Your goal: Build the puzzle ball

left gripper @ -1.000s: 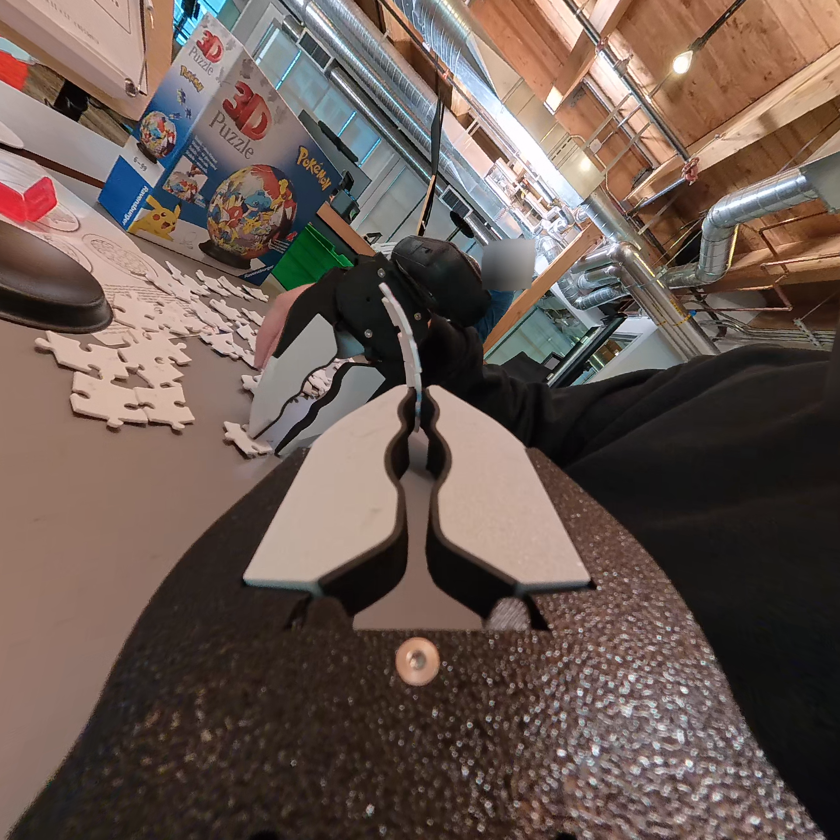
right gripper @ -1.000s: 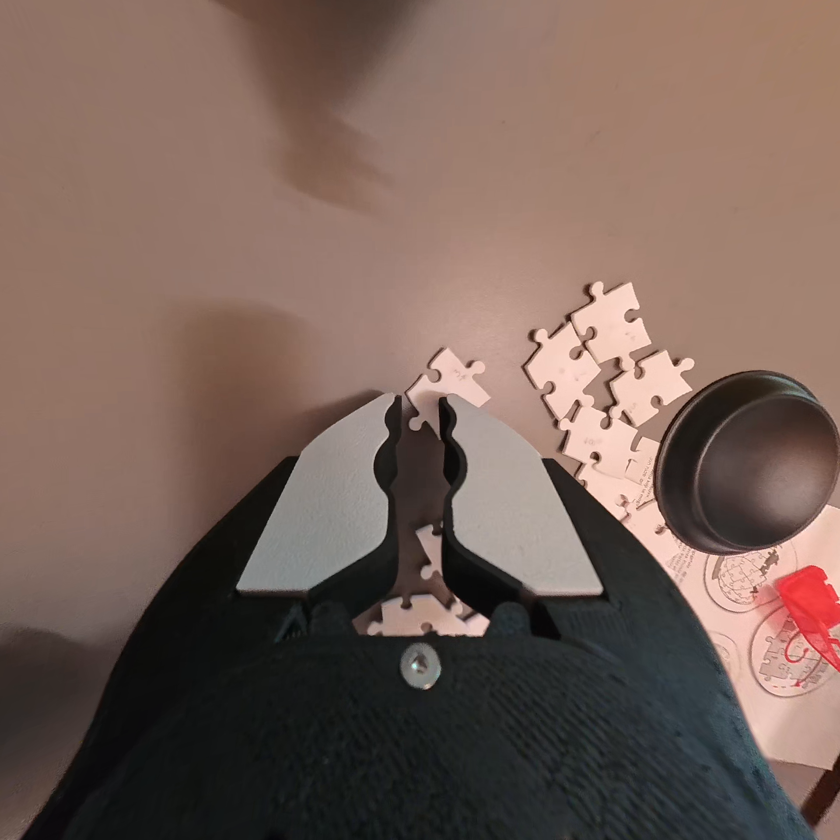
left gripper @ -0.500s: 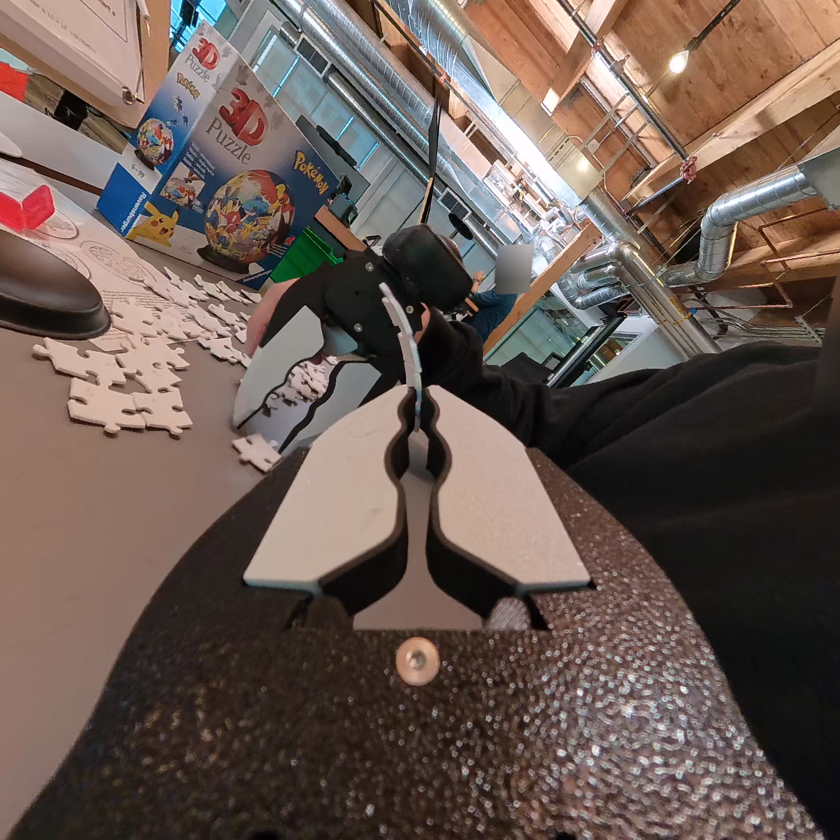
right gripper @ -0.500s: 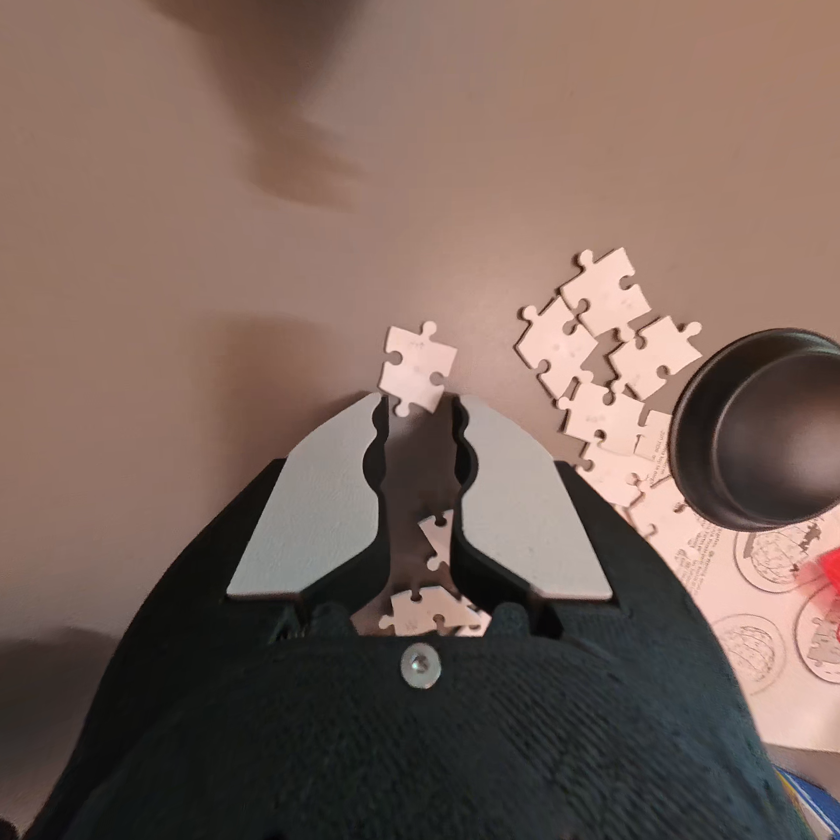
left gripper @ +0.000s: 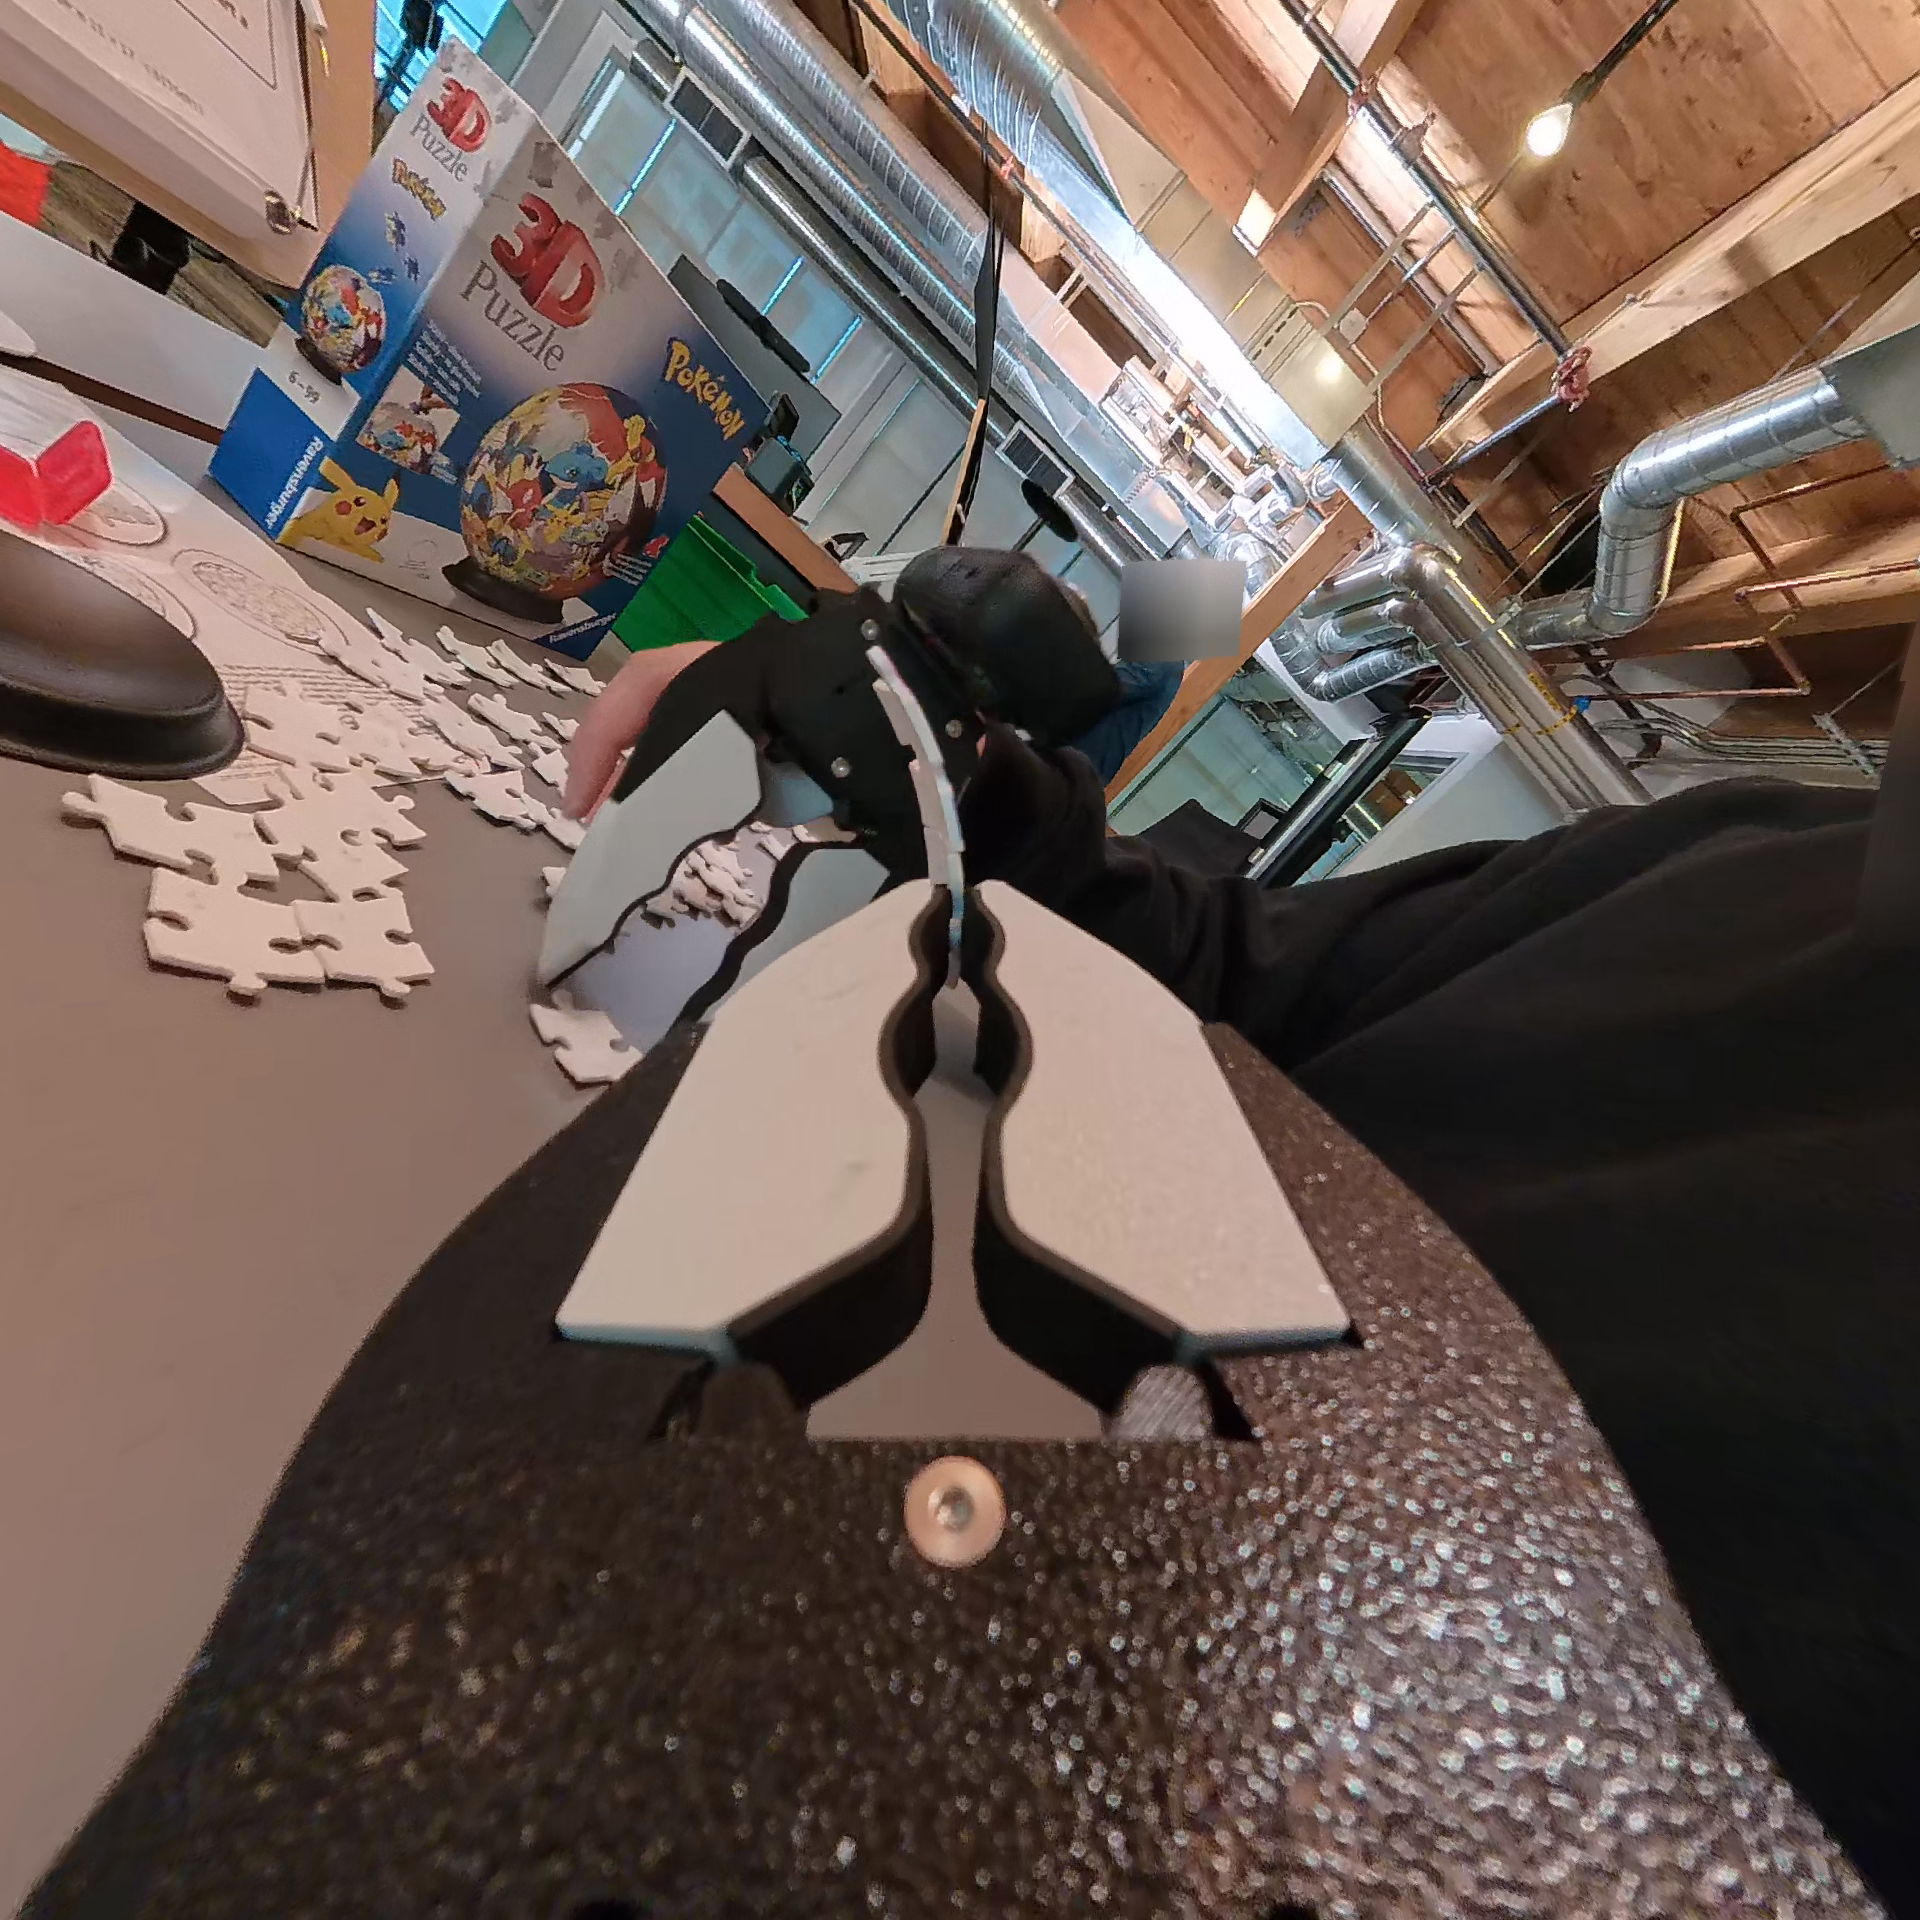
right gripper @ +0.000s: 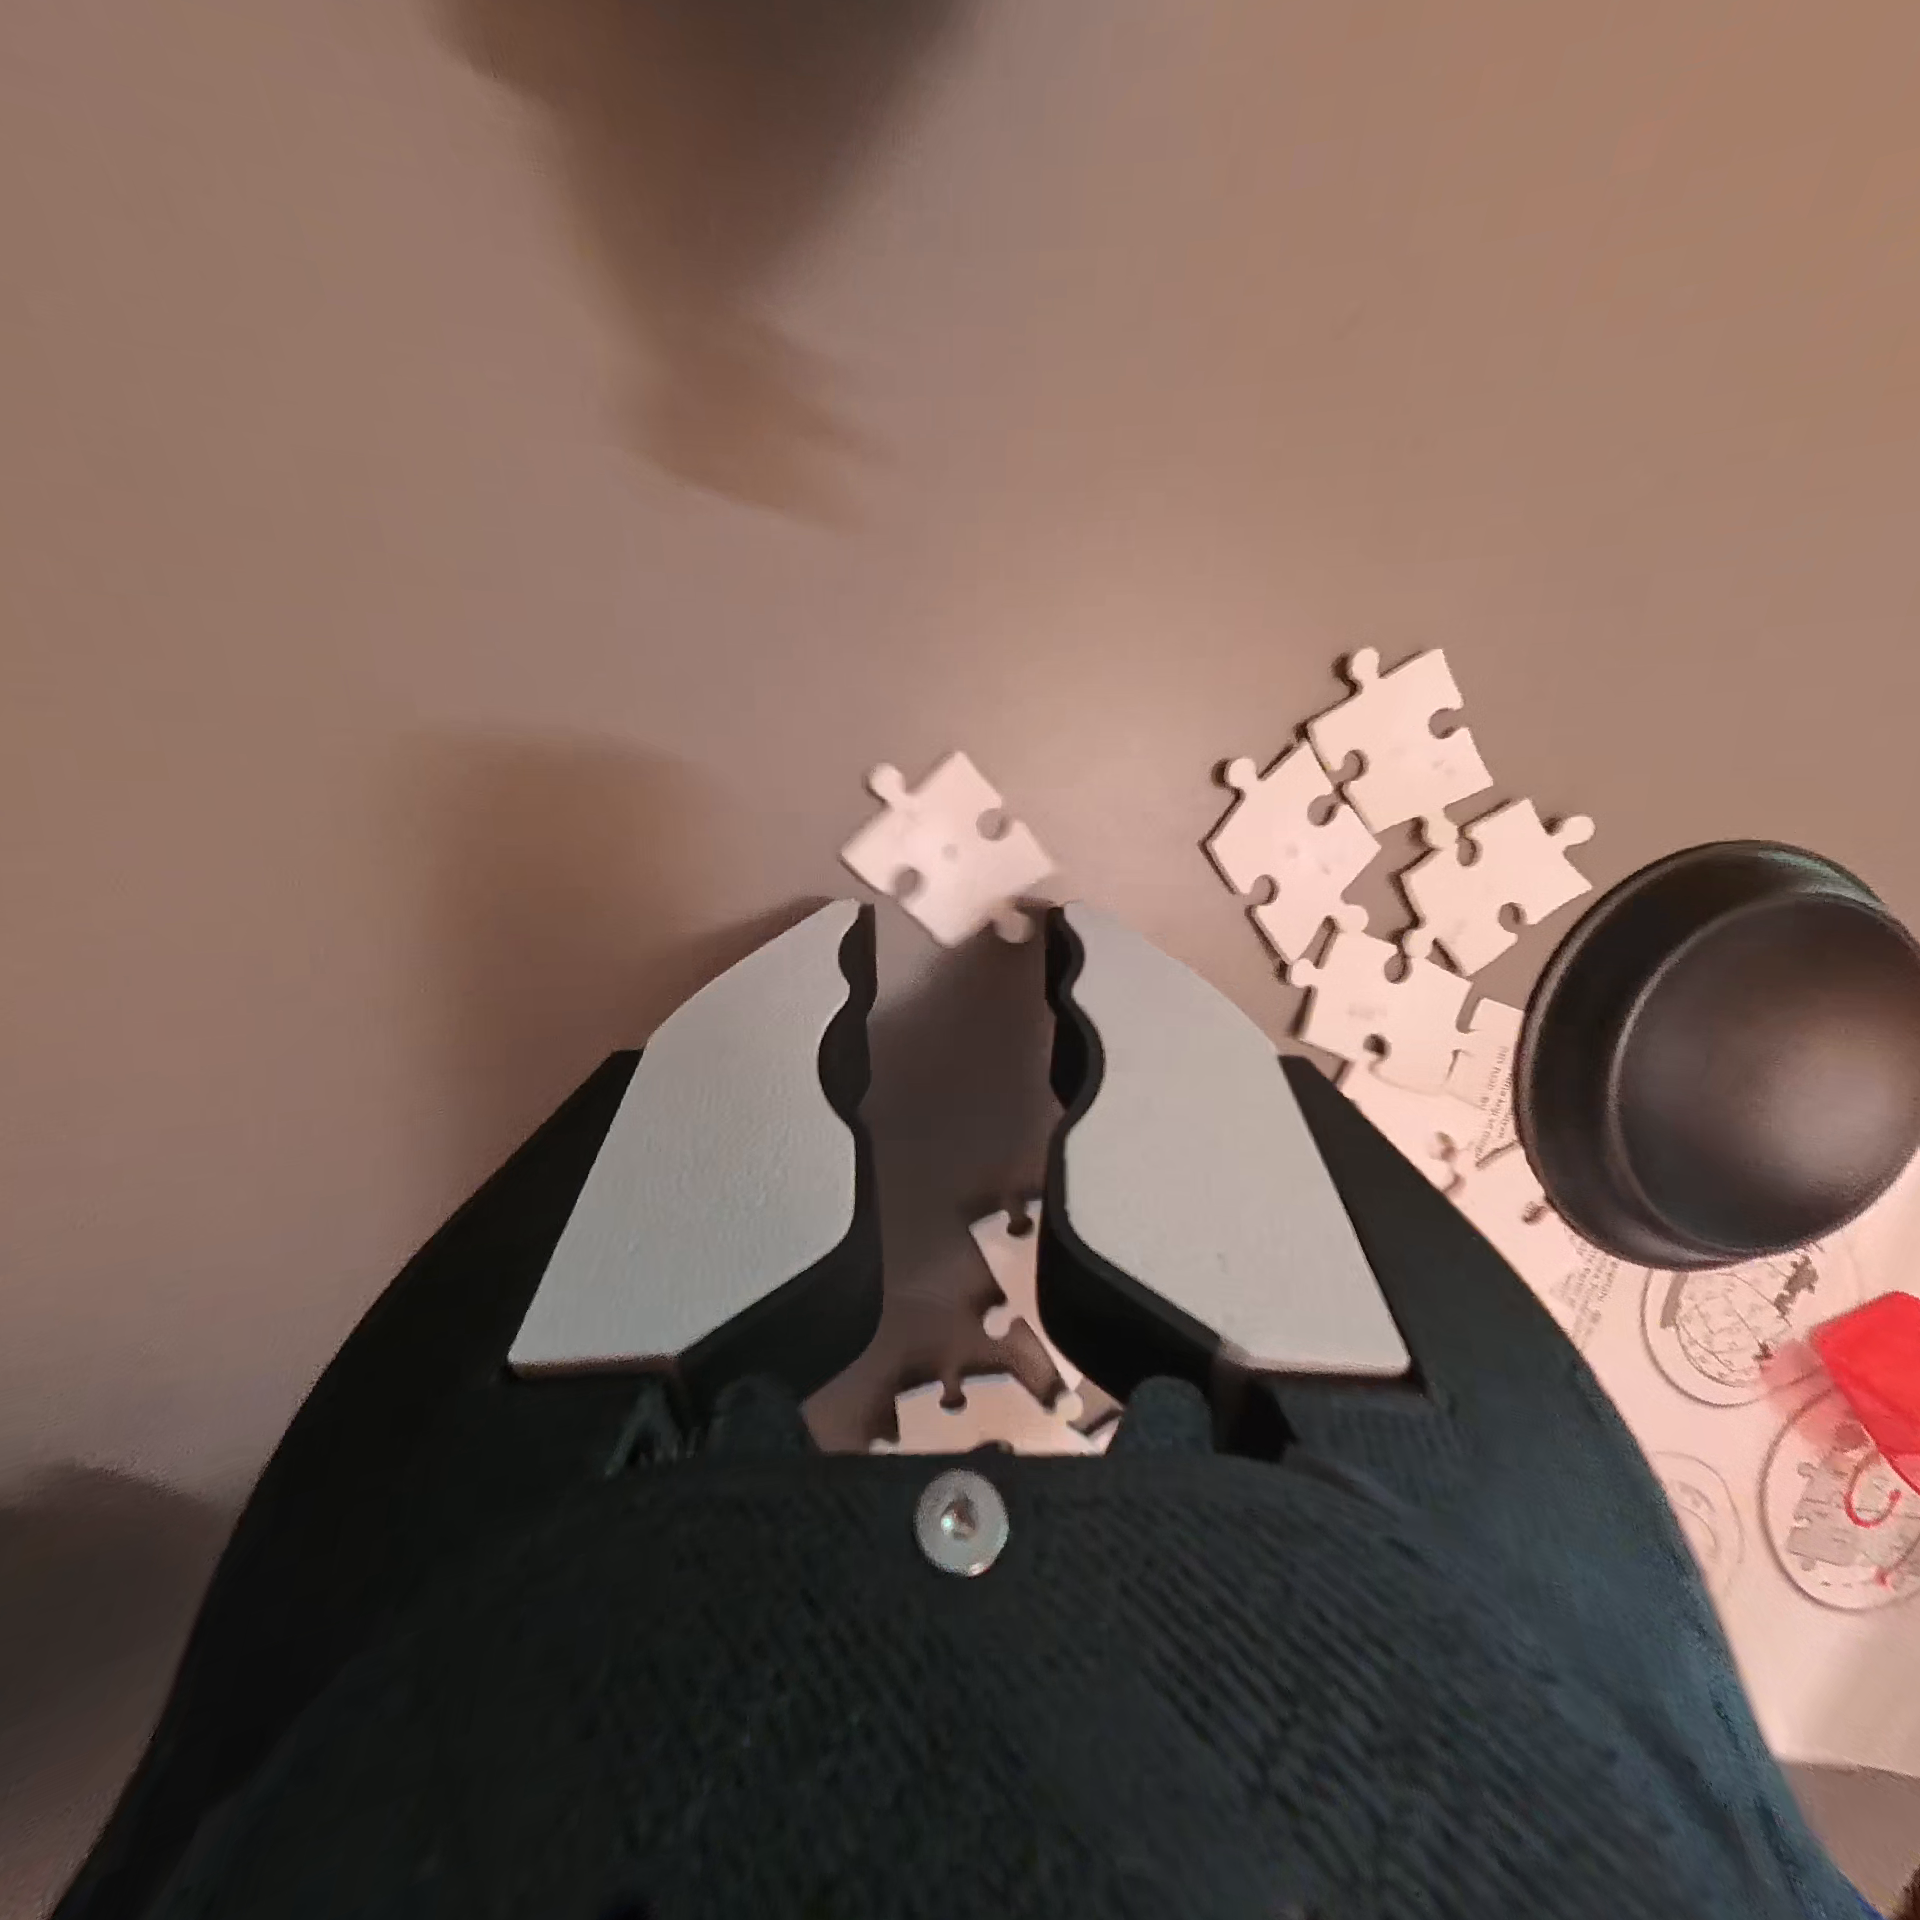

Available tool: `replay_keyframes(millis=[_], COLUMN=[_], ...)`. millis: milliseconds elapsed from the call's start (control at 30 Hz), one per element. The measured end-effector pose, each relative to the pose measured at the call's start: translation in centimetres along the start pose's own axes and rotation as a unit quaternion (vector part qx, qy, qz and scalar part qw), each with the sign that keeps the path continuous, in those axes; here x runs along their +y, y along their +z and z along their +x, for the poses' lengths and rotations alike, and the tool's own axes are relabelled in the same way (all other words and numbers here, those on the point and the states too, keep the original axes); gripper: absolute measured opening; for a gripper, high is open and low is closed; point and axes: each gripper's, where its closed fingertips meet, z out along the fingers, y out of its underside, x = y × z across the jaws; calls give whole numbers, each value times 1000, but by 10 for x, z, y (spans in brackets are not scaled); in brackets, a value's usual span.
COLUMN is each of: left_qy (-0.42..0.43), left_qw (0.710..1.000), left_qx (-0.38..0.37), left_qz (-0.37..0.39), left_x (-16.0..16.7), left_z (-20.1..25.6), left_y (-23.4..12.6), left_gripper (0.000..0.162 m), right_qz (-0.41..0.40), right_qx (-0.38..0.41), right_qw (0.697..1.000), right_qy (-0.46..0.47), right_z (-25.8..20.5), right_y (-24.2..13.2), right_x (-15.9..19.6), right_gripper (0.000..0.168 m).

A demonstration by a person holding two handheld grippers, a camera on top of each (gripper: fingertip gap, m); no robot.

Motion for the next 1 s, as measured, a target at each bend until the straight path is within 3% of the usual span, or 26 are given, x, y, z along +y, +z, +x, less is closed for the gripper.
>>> replay_keyframes(millis=[100,200,333,467,667,767,1000], left_qy=[2,3,5,6,3,4,3], left_qw=[1000,1000,1000,1000,1000,1000,1000], left_qx=[0,0,-1,-1,-2,-4,-8], left_qz=[-2,1,2,6,8,9,11], left_x=[0,-1,-2,-4,-2,-2,-2], left_z=[1,2,4,4,3,3,2], left_y=[0,-2,-4,-6,-6,-6,-10], left_gripper=[1,1,1,1,1,1,1], right_qz=[-1,-13,60,0,23,42,23], right_qx=[-27,-5,13,-12,-24,-26,37], right_qw=[1000,999,993,994,998,998,998], right_qy=[-5,-32,-103,-105,-61,-39,-46], right_z=[-6,0,-6,-13,-18,-23,0], right_y=[1,0,-7,3,10,14,-14], right_x=[0,-2,-32,-16,-24,-33,-11], right_gripper=[26,33,44,47,35,37,42])
